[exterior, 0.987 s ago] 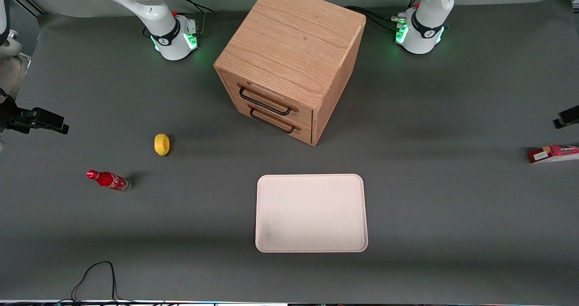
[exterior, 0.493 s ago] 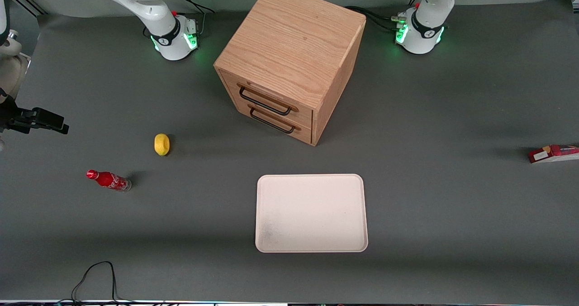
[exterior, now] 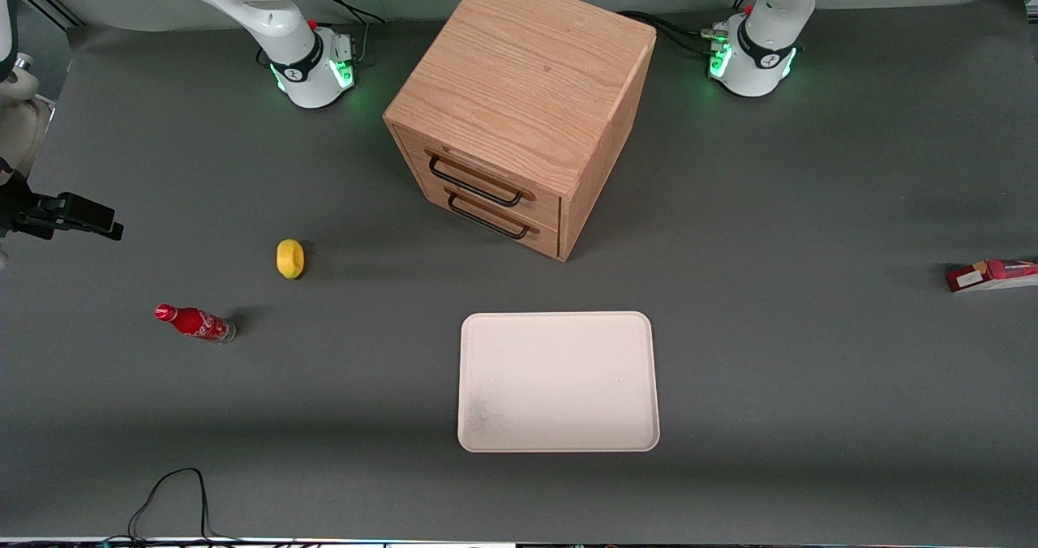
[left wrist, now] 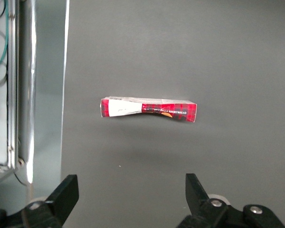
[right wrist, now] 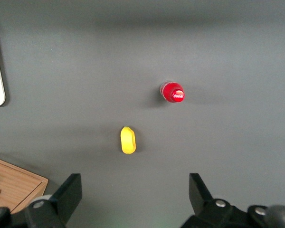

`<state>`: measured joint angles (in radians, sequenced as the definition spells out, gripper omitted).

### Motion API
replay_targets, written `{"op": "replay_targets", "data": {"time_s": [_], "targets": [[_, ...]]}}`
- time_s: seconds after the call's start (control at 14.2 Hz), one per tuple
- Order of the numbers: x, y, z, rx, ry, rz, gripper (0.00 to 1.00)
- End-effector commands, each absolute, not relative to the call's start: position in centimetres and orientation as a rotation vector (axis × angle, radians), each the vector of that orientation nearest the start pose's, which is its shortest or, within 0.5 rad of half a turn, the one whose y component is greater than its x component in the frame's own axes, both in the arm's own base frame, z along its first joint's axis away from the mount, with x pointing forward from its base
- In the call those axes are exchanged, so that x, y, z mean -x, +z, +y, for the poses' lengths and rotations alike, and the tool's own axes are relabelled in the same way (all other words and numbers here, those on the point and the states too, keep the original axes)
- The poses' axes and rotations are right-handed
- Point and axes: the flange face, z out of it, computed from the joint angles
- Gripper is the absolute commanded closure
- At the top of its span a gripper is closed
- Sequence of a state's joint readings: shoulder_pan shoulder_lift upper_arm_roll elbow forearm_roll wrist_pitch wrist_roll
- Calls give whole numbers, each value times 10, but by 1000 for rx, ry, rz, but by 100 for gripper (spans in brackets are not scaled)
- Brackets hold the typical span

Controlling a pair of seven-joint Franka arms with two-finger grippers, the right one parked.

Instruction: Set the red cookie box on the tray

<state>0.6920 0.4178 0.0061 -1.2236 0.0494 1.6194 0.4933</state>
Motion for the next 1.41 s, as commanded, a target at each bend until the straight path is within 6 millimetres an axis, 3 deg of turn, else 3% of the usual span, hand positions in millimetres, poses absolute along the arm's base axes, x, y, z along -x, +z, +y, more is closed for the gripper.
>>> {"op": "replay_targets", "data": {"time_s": [0.0,0.28,0.49,0.78,0.99,1.34], "targets": [[-514,524,439,3040,122,-633,0],[-496,519,448,2882,125,-1216,0],[-495,526,443,2613,100,-1696,0],[-480,516,448,2409,-6,-2000,0],[-479,482,445,2344,-17,-2076,0],[-472,394,430,2298,-46,-2132,0]]}}
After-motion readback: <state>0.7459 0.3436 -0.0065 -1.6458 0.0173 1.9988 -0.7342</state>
